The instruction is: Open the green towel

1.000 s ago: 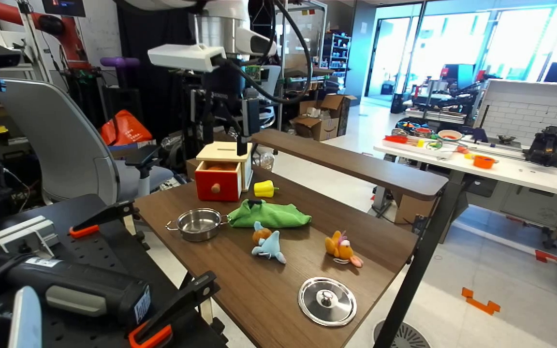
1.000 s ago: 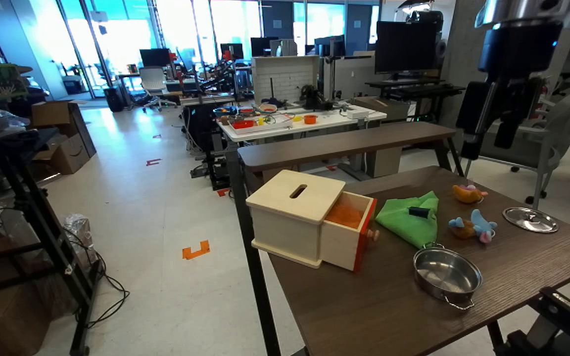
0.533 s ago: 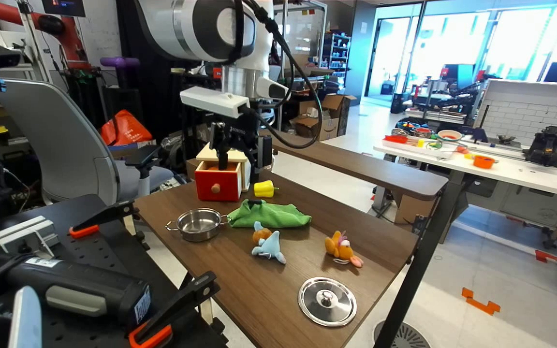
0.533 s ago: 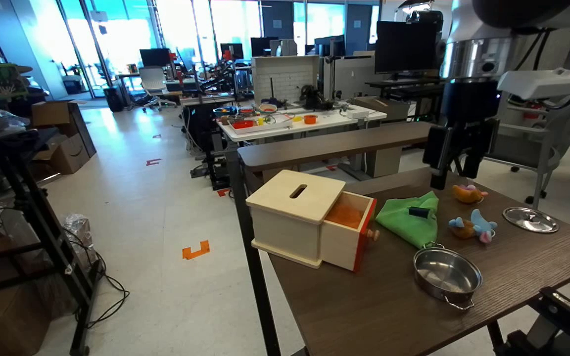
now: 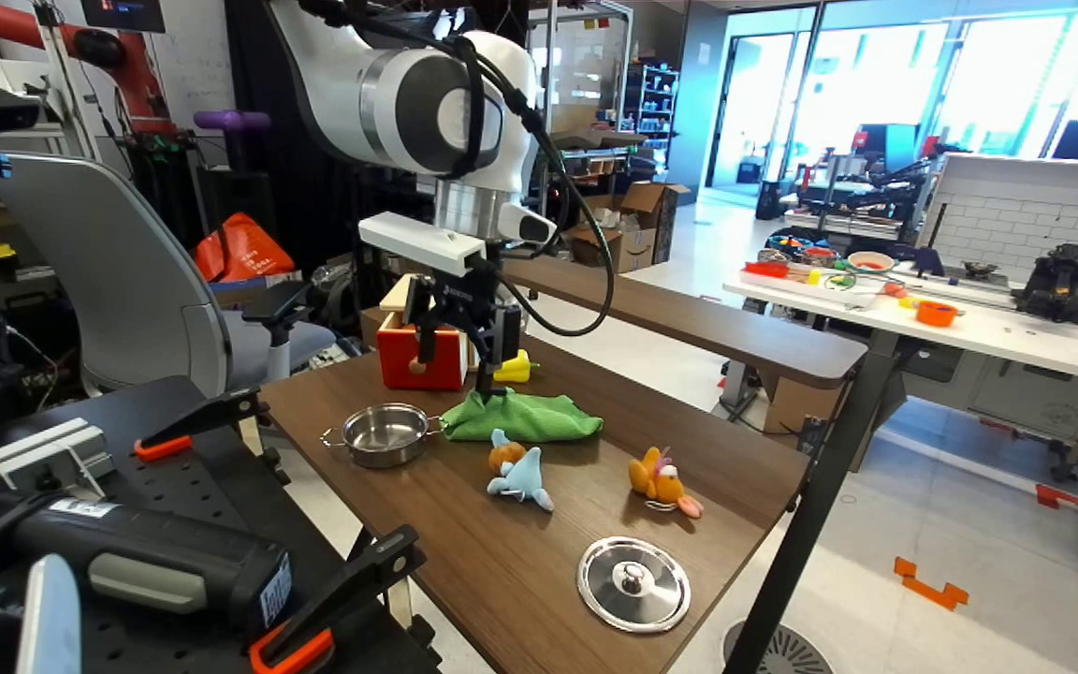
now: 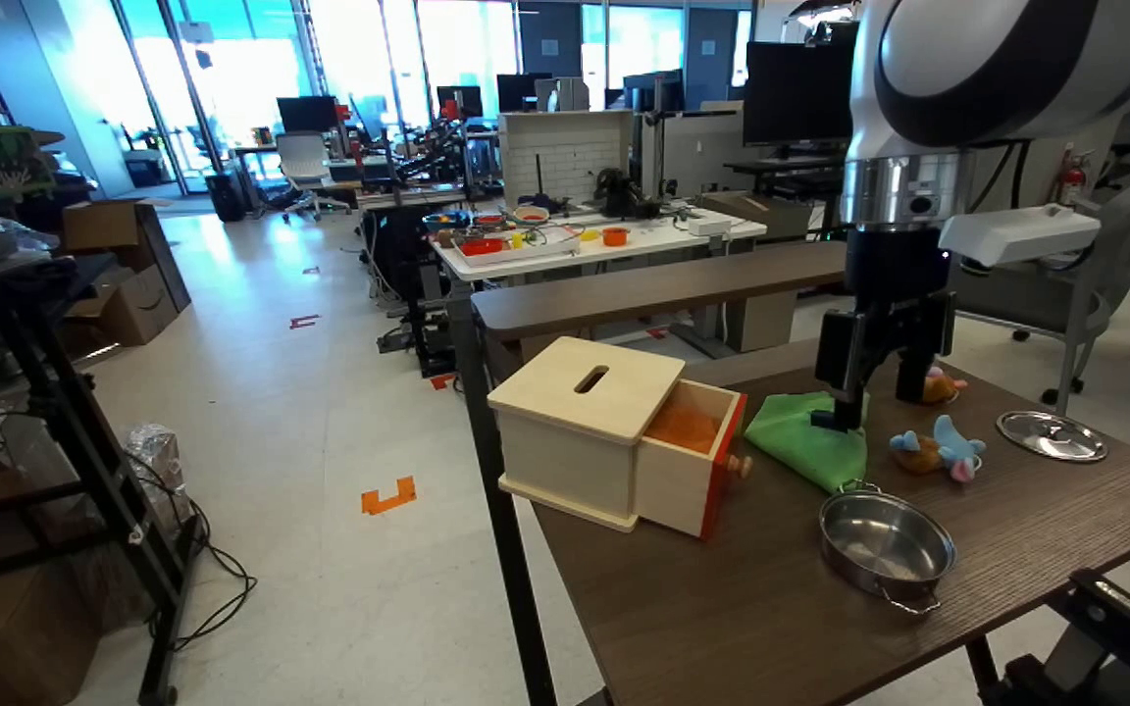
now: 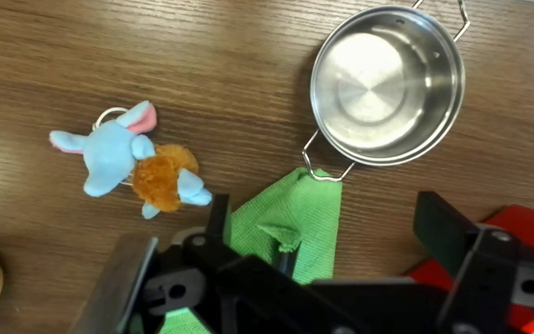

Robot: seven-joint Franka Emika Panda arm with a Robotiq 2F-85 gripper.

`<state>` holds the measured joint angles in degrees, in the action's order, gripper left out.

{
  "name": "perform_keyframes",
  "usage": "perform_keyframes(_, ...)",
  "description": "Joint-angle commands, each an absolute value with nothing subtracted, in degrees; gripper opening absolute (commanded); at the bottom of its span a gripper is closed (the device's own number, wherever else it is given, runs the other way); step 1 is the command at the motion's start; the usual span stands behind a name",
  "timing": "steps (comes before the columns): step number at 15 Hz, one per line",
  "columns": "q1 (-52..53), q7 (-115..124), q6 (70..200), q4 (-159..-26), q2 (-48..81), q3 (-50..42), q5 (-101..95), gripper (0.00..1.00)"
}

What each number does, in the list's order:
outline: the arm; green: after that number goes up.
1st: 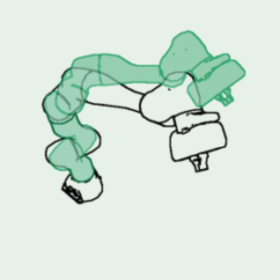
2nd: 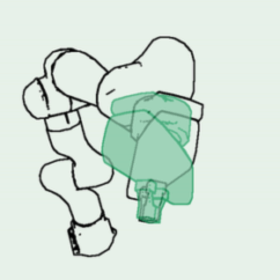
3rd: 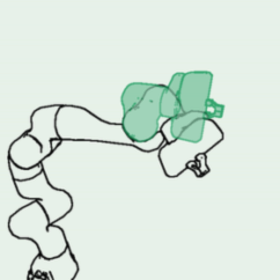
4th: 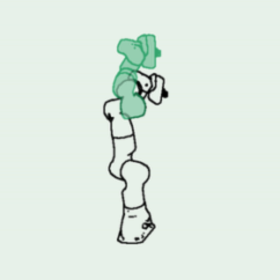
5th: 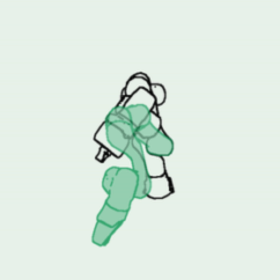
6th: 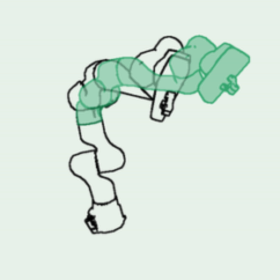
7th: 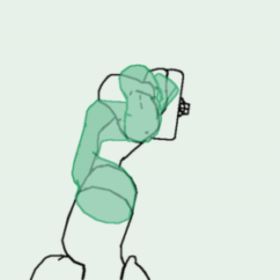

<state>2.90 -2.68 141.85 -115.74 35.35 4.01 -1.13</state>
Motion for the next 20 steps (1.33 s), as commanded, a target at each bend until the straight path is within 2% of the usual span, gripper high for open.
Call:
perform_keyframes(1, 3.32, -2.2, 138.75, -111.47, 38.32, 3.63, -1.01, 1.0)
perform_keyframes(2, 3.32, -2.15, 138.27, -110.76, 38.86, 3.62, -0.98, 1.0)
perform_keyframes(3, 3.32, -2.16, 137.87, -110.03, 39.45, 3.67, -0.93, 0.94)
perform_keyframes(4, 3.35, -2.15, 137.47, -109.37, 39.92, 3.66, -0.96, 0.74)
perform_keyframes(7, 3.61, -1.83, 136.03, -107.28, 41.43, 3.42, -1.21, 0.49)
perform_keyframes(13, 2.88, -1.67, 133.04, -103.11, 44.06, 3.07, -0.7, 0.05)
perform_keyframes(14, 2.69, -1.68, 132.46, -102.38, 44.46, 2.99, -0.55, 0.0)
perform_keyframes(20, 3.07, -1.22, 129.37, -98.81, 46.19, 2.36, -1.13, 0.0)
